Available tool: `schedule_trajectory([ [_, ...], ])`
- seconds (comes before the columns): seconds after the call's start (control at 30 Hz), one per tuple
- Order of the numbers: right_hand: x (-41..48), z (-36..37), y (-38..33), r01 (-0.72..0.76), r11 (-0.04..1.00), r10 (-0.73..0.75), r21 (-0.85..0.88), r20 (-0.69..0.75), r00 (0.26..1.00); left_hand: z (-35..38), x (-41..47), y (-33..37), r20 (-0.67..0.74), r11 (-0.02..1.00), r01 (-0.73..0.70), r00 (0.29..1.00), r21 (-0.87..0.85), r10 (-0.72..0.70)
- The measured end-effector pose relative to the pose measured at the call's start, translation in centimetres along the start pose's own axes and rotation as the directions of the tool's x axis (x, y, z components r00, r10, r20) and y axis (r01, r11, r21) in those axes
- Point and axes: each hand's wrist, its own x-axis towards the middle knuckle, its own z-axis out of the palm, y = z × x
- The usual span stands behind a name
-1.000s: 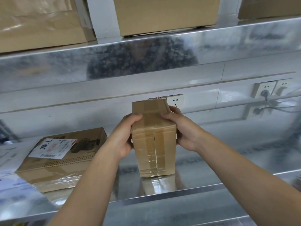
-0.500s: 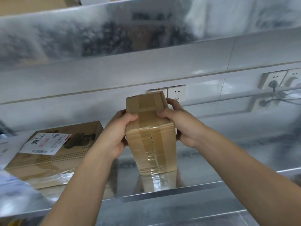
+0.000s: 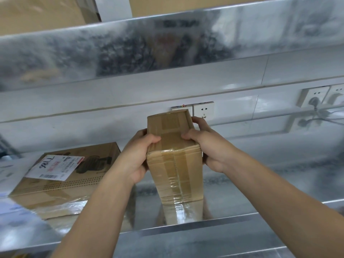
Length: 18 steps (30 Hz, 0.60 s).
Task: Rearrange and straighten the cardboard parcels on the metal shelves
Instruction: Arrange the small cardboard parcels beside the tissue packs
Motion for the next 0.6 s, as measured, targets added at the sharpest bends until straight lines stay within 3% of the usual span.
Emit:
schedule_trajectory([
  [0.6, -1.2, 1.2, -0.4, 0.001, 0.998, 0.001, 0.066, -0.031, 1.000, -0.4, -0.4, 0.1, 0.005, 1.000, 0.016, 1.000, -0.017, -0.016],
])
